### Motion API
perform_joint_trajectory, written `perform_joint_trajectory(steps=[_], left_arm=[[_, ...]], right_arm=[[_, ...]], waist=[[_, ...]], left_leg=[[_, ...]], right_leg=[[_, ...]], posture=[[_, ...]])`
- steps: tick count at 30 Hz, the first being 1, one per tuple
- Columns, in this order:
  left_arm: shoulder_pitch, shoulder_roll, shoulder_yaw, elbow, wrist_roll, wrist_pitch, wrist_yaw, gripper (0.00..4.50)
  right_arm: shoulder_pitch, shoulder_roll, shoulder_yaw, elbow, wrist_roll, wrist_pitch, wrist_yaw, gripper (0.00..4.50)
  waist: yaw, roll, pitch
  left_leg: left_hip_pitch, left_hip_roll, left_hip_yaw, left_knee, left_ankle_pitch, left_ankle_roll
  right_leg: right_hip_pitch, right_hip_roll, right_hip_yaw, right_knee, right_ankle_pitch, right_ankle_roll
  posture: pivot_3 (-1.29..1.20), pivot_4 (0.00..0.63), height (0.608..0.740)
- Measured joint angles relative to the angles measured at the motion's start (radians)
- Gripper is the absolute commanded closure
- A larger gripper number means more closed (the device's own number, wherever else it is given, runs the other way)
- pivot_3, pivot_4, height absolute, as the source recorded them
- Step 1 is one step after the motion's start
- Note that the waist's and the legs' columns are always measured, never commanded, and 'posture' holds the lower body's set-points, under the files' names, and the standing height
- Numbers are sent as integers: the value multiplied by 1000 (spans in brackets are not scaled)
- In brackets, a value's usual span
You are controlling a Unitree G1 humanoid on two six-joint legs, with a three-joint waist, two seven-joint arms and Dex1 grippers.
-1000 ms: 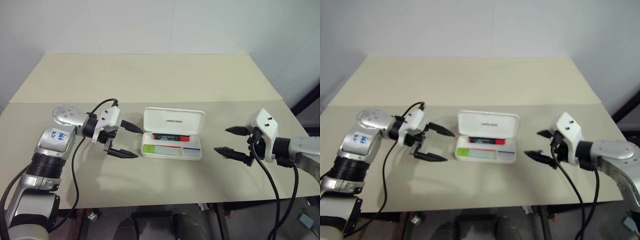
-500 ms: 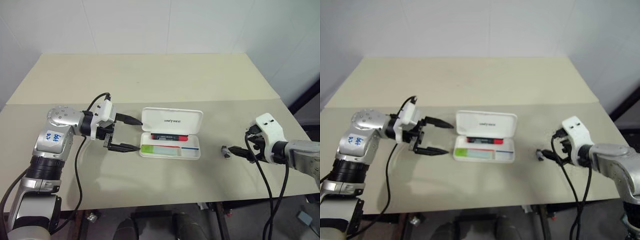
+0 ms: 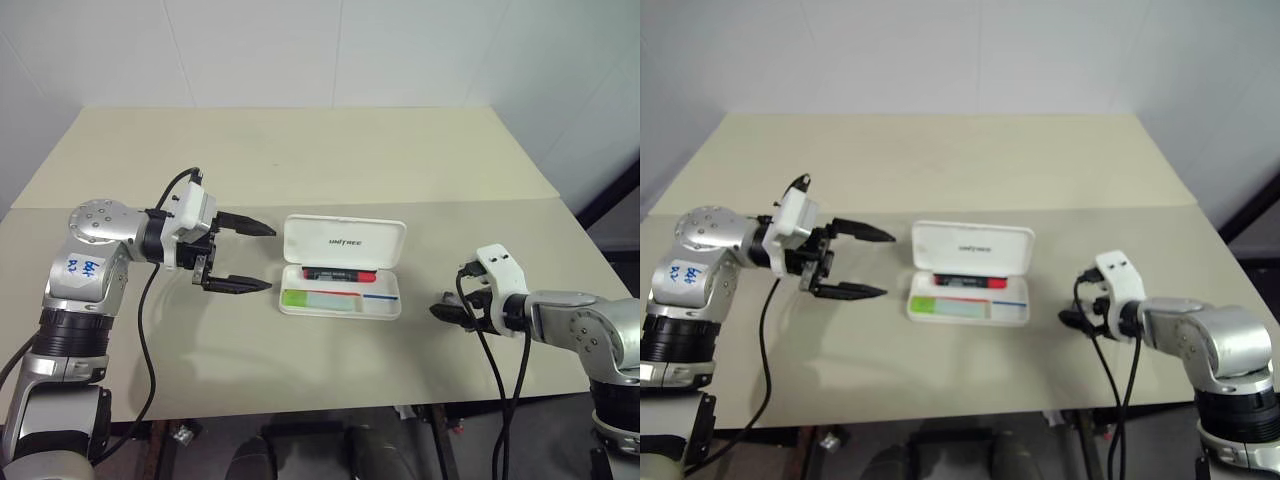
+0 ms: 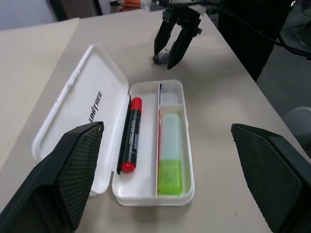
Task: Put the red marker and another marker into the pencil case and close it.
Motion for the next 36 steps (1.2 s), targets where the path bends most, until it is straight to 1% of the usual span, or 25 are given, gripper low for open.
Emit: perform_joint_trajectory(steps=[1,2,3,8,11,14,15,17,18,19,21,24,27,29,32,34,36], left_arm=[[0,3,1,-8,0,3,1,0],[0,4,4,-15,-1,3,2,0],[0,4,7,-17,-1,3,5,0],[0,5,8,-18,-1,4,11,0],[0,4,8,-18,-1,4,15,0],[0,3,7,-18,-1,2,23,0],[0,3,7,-18,-1,1,26,0],[0,2,7,-19,-1,-1,28,0],[0,2,7,-19,-1,-1,28,0],[0,2,7,-19,-1,0,28,0],[4,3,7,-25,-3,8,28,0],[18,3,6,-43,-5,23,29,0],[30,4,6,-62,-6,33,31,0],[38,3,6,-67,-6,37,37,0],[50,3,7,-82,-7,43,56,0],[60,1,7,-105,-12,51,71,0],[66,2,8,-117,-19,59,81,0]], right_arm=[[0,1,0,3,-4,-3,-3,1746],[0,2,1,4,-10,-4,-6,2040],[0,2,3,4,-18,-4,-8,2473],[-1,1,15,-3,-25,-10,1,4111],[0,-10,28,-1,-32,-29,14,4136],[1,-46,67,5,-44,-124,71,4136],[0,-70,85,6,-48,-184,115,4136],[-12,-174,145,6,-69,-367,279,4136],[-16,-198,153,6,-76,-411,321,4136],[-24,-250,188,9,-97,-503,408,4136],[-47,-289,241,37,-132,-641,538,4136],[-95,-281,317,107,-178,-761,644,4136],[-182,-232,394,193,-240,-865,725,4136],[-235,-186,444,252,-287,-925,760,4136],[-277,-132,494,311,-343,-980,791,4136],[-286,-103,508,336,-370,-1009,808,4136],[-287,-98,525,348,-386,-1028,829,4136]], waist=[[0,0,0],[0,0,0],[0,0,0],[-3,0,0],[-3,0,0],[-4,0,0],[-3,0,0],[-2,2,1],[-2,2,1],[-2,2,1],[-3,2,1],[-6,2,1],[-6,2,1],[-5,2,1],[-2,2,1],[0,2,1],[4,2,1]], left_leg=[[0,0,0,0,0,0],[0,0,0,0,0,0],[0,0,0,0,0,0],[1,0,0,-1,0,0],[0,0,0,-1,0,0],[0,0,0,-1,0,0],[0,0,0,-1,0,0],[0,0,1,-1,0,0],[0,0,1,-2,0,0],[0,0,0,-2,0,1],[0,0,0,-3,-1,1],[-1,0,1,-2,-1,1],[-1,0,1,-2,-1,1],[-1,0,1,-1,-1,1],[-2,0,1,-1,-1,1],[-2,0,1,-1,-1,1],[-3,0,1,-1,-1,1]], right_leg=[[0,0,0,0,0,-1],[0,0,0,0,0,-1],[0,0,0,0,0,-1],[0,0,0,0,0,0],[0,0,0,0,0,0],[-1,0,0,0,0,0],[-1,0,0,0,0,0],[-1,0,0,-1,1,2],[-1,0,0,-2,1,2],[-1,0,0,-2,1,2],[0,1,-1,-4,1,2],[-1,0,0,-5,1,3],[-1,0,0,-4,1,3],[-1,0,0,-4,1,3],[-1,0,0,-3,1,3],[-2,0,0,-3,1,3],[-2,0,-1,-4,1,3]], posture=[[0,150,740],[0,150,740],[0,150,740],[0,150,740],[0,150,740],[0,150,740],[0,150,740],[0,150,740],[0,150,740],[0,150,740],[0,150,740],[0,150,740],[0,150,740],[0,150,740],[0,150,740],[0,150,740],[0,150,740]])
